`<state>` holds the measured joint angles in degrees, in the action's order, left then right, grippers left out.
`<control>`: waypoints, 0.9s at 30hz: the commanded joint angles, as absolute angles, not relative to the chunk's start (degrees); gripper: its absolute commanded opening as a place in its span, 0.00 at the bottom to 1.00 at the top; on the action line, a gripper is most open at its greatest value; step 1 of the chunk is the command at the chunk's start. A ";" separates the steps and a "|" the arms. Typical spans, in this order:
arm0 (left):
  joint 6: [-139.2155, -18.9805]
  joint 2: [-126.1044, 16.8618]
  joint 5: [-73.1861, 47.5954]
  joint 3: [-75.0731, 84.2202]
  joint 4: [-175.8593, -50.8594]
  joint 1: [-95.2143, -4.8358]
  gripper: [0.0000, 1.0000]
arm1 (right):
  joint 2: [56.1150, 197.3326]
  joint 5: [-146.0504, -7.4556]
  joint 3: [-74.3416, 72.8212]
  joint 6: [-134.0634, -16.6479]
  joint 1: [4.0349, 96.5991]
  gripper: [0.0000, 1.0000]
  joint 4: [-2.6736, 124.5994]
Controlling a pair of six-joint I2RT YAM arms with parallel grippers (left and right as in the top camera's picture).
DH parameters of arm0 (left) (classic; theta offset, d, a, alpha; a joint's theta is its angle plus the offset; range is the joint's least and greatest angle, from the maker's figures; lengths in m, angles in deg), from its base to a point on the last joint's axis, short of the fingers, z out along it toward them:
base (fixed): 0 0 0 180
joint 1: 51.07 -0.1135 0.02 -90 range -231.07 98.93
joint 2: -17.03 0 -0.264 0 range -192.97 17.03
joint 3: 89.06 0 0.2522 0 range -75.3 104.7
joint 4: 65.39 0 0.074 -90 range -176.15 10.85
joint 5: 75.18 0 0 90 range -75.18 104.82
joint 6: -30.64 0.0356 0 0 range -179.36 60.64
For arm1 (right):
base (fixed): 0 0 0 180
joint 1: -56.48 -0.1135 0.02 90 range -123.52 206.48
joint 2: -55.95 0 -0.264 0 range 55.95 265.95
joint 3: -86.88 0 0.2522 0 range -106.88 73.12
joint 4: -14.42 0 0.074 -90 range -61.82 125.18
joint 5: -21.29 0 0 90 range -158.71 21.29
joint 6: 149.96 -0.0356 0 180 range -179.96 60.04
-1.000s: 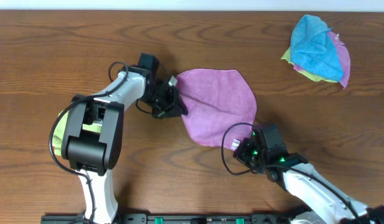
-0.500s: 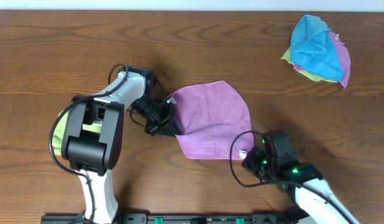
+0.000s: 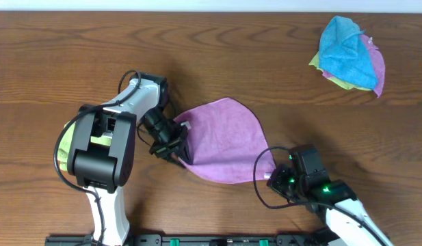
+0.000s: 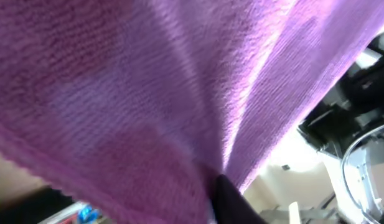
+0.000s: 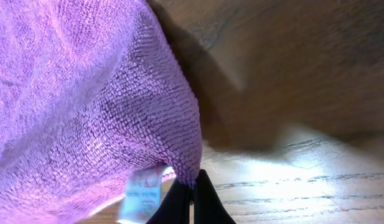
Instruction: Fold the cloth
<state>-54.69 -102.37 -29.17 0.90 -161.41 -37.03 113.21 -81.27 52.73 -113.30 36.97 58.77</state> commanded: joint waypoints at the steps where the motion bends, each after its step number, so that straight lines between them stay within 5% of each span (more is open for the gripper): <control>1: -50.08 -103.18 -24.51 0.99 -164.06 -37.23 0.29 | 112.90 -80.52 52.84 -112.12 37.39 0.01 58.90; 7: -49.91 -103.18 -22.48 1.12 -166.48 -37.23 0.52 | 112.90 -80.57 52.84 -111.70 37.39 0.01 59.33; 19: -58.26 -103.18 -22.46 4.27 -157.59 -37.34 0.51 | 112.79 -75.34 43.25 -101.61 37.34 0.03 71.81; 22: -61.21 -103.18 -22.43 4.27 -153.39 -37.16 0.50 | 112.79 -72.50 38.37 -99.64 37.34 0.32 78.70; 27: -62.19 -103.18 -22.43 4.31 -151.69 -37.16 0.51 | 112.79 -72.02 36.71 -99.51 37.34 0.56 82.96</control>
<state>-60.75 -102.37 -23.24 3.39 -151.66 -37.05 113.10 -73.79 37.52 -100.73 37.02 82.09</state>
